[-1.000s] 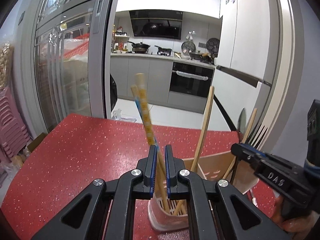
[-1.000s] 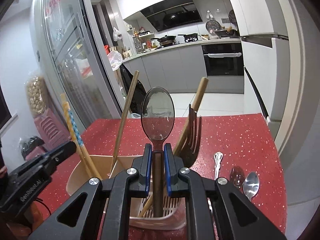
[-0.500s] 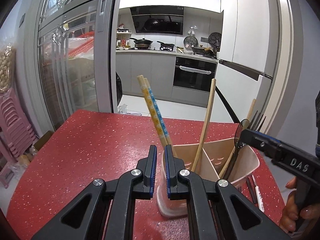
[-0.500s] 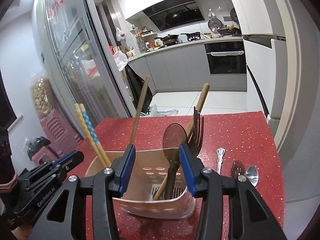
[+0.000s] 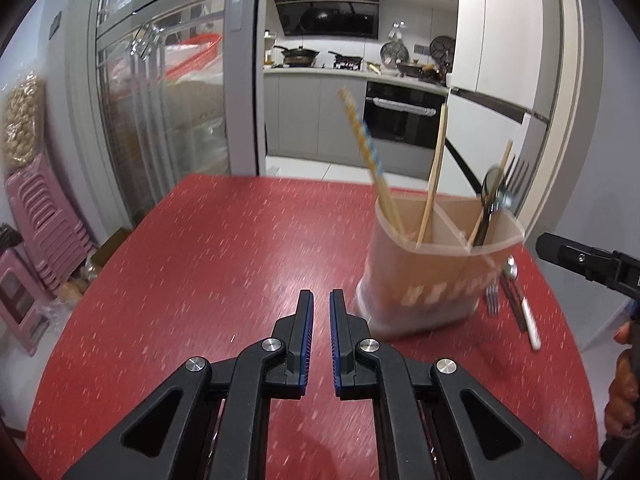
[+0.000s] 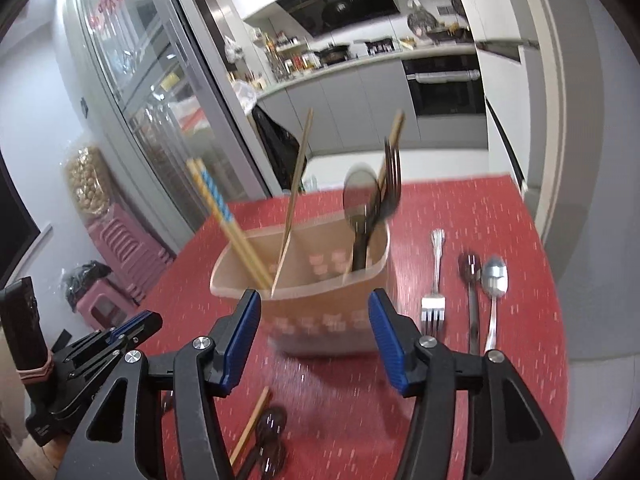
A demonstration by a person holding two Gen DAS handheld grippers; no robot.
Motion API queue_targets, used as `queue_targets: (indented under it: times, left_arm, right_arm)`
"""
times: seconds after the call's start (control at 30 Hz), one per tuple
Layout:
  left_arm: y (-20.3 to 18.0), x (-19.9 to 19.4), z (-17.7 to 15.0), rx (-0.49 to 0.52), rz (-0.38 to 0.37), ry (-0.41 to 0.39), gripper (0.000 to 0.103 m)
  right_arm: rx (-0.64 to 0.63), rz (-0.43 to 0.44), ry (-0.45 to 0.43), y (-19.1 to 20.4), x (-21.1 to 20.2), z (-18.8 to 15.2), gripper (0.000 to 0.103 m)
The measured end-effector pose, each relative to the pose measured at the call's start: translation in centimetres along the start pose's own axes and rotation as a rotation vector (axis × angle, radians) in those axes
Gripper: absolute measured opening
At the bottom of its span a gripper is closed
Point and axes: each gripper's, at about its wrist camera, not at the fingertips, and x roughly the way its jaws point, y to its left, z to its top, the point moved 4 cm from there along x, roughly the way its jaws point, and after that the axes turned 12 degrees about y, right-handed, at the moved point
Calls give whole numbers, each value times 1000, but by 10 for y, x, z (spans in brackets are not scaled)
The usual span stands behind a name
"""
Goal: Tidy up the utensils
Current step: 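Move both open tools back over the remaining spoons on the table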
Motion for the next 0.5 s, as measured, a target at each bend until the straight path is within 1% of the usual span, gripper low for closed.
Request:
queue_targets:
  times: [0.23,0.33,0.5]
  left_arm:
    - [21,-4,-50,-1,17,72,33]
    - [32,-5,-66,-22,13,93,33]
    - [46,-8,-89,-50,11,109,33]
  right_arm:
    - [20,-12,107,5,7,-44,61]
    - [24,-16,151,9,10,-63,63]
    - [31,-27,206,16,16,-88,64]
